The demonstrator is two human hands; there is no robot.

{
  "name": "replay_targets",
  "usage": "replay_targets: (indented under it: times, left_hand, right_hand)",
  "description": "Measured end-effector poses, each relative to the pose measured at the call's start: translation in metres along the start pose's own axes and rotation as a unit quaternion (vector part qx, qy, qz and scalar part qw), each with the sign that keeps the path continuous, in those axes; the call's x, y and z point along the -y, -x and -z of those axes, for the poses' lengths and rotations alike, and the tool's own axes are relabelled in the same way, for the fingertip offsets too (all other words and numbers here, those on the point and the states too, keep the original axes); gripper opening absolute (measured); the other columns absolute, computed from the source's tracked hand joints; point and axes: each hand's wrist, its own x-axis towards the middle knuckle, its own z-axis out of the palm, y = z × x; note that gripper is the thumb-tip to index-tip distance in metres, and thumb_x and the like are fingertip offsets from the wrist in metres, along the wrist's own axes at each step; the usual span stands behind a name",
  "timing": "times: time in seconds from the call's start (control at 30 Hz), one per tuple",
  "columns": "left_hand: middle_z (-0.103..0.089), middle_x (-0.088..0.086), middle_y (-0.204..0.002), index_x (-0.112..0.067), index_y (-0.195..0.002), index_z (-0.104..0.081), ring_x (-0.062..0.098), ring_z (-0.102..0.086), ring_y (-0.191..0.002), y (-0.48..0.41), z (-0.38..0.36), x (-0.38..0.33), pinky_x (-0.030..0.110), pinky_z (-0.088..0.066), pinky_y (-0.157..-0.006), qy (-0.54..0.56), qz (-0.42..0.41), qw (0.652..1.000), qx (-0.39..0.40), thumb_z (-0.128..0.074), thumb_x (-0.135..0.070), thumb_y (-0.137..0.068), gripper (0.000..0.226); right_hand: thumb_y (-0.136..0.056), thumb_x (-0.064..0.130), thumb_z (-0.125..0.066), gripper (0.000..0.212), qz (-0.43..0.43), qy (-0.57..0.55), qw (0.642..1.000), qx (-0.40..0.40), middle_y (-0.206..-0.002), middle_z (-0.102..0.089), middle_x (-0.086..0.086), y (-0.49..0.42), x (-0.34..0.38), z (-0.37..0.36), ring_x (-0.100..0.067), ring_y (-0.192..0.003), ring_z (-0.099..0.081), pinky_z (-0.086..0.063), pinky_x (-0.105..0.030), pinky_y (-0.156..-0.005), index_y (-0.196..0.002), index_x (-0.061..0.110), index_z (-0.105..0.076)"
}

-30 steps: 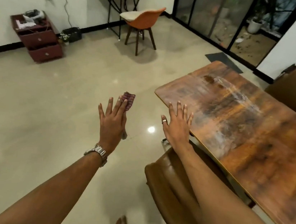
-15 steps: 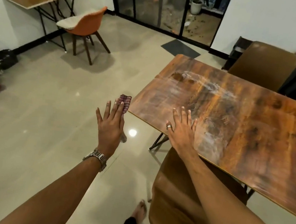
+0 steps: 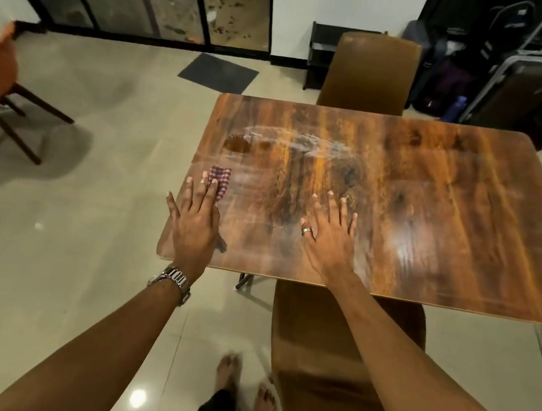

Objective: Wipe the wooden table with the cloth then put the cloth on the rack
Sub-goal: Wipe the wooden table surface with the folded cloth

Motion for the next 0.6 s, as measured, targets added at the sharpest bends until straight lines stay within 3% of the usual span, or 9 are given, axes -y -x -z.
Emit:
replay_targets:
  times: [0.2,0.43,0.6]
  left_hand:
    - [-0.032,0.006,-0.163,-0.017,-0.153,-0.038,0.027,-0.015,-0.155,-0.046,-0.043,-0.007,0.065,-0.007,-0.120,0.028,-0.060,0.997,0.045,-0.024,-0.030,-0.106,0.051]
    - [-0.021,0.005,-0.167,-0.016,-0.157,-0.031,0.028,-0.010,-0.155,-0.085,-0.093,-0.007,0.063,0.002,-0.122,0.031,-0.110,0.987,0.113,-0.016,-0.036,-0.105,0.058]
    - [-0.013,0.000,-0.169,-0.019,-0.159,-0.025,0.025,-0.001,-0.156,-0.081,-0.157,-0.008,0.060,0.003,-0.123,0.031,-0.146,0.972,0.179,-0.026,-0.029,-0.106,0.054]
  right_hand:
    - [-0.101,0.050,-0.027,0.062,-0.061,0.013,0.998,-0.006,-0.166,-0.001,-0.005,-0.023,-0.009,-0.004,-0.028,-0.153,0.006,0.003,-0.054,-0.122,-0.157,0.030,-0.010]
    - [-0.101,0.046,-0.033,0.066,-0.104,0.038,0.994,0.016,-0.166,0.001,-0.008,-0.047,-0.019,-0.026,-0.027,-0.152,0.008,0.001,-0.054,-0.122,-0.157,0.030,-0.003]
    - [-0.102,0.046,-0.030,0.063,-0.125,0.038,0.991,0.034,-0.166,0.000,-0.007,-0.056,-0.052,-0.058,-0.027,-0.153,0.006,0.001,-0.053,-0.122,-0.157,0.029,-0.004]
